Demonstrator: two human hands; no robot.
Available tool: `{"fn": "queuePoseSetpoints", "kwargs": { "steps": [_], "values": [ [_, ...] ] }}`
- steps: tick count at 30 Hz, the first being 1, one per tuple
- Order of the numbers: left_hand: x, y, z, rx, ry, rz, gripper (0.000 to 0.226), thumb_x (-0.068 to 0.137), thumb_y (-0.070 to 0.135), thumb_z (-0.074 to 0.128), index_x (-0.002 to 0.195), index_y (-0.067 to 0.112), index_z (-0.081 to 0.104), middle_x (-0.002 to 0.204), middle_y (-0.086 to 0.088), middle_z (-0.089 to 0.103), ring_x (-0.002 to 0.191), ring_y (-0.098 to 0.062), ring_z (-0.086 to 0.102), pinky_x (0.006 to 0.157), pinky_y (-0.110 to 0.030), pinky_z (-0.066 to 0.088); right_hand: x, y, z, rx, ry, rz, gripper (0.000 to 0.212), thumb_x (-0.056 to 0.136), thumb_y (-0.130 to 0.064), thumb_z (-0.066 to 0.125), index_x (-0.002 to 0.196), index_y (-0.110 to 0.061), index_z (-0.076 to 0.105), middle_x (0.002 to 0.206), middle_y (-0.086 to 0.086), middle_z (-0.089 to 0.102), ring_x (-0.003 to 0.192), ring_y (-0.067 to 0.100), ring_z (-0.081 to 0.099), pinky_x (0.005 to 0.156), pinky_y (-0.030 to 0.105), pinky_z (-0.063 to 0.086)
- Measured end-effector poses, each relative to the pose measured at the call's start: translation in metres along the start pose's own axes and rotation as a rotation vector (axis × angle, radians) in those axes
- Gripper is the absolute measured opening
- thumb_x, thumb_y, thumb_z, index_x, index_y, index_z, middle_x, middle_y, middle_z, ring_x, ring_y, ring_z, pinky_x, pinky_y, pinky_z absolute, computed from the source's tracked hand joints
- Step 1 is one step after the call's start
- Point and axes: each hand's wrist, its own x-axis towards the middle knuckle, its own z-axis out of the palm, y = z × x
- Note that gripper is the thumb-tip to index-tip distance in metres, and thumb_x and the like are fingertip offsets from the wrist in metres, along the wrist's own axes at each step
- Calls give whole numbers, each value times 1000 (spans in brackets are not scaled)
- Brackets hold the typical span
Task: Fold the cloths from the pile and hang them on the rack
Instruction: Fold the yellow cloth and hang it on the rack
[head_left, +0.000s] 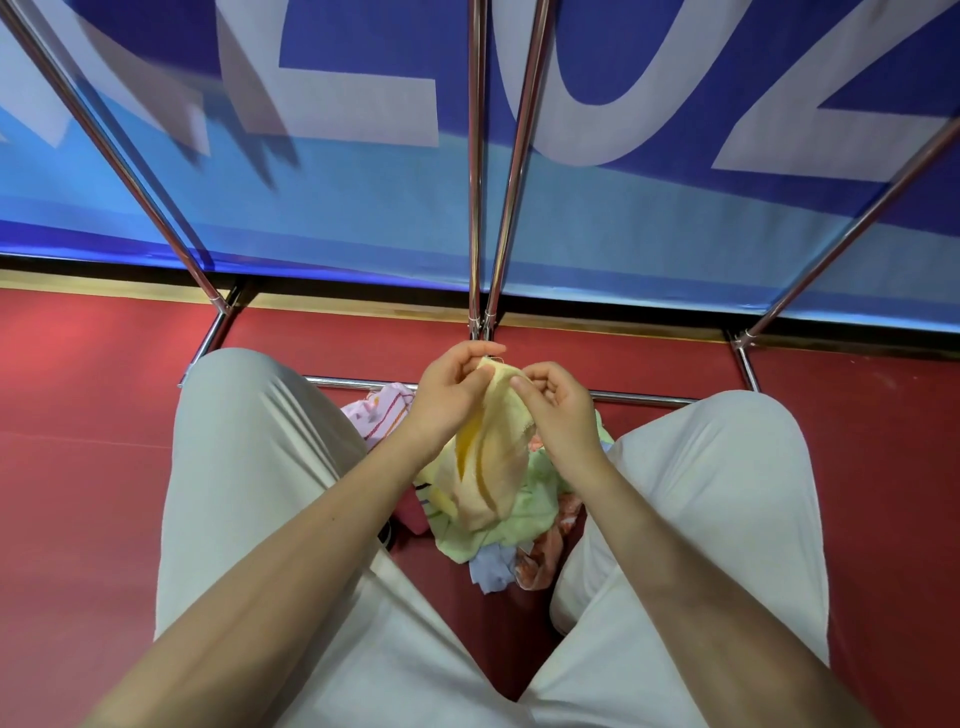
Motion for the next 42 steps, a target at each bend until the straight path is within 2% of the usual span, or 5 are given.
{"fn": "queuePoseSetpoints", "kwargs": {
  "steps": [8,18,31,35,42],
  "values": [
    [1,-5,-2,-224,-169,-253,19,95,16,57,101,9,73,83,-4,68,76,-11,63,70,-20,50,1,0,-4,16,7,-5,14,91,-12,63,80,-22,61,74,1,58,69,11,51,62,22,43],
    [3,-12,7,-222,62,-280,25,99,17,48,86,9,67,92,-13,54,81,-19,54,74,-29,47,2,1,-6,-54,31,15,5,89,-14,65,86,-14,68,79,2,67,70,4,58,64,17,46],
    [-9,-14,19,-230,-117,-202,26,95,13,48,83,8,70,68,5,57,75,-14,54,69,-25,45,-1,-3,-1,32,73,24,15,90,-12,64,78,-14,56,69,-3,56,61,3,49,58,17,41],
    [-11,-16,23,-178,-102,-222,53,99,14,44,54,30,66,54,15,54,55,2,50,64,-22,41,-1,-2,-3,31,87,60,15,91,-16,64,78,-15,56,67,-6,55,59,2,49,57,18,41],
    [-12,-16,17,-158,22,-173,30,96,23,57,101,-6,68,75,-4,54,74,-13,49,68,-25,40,1,-3,-6,-12,-72,62,10,92,-16,61,84,-11,62,65,-10,56,59,3,50,59,21,42]
  ]
}}
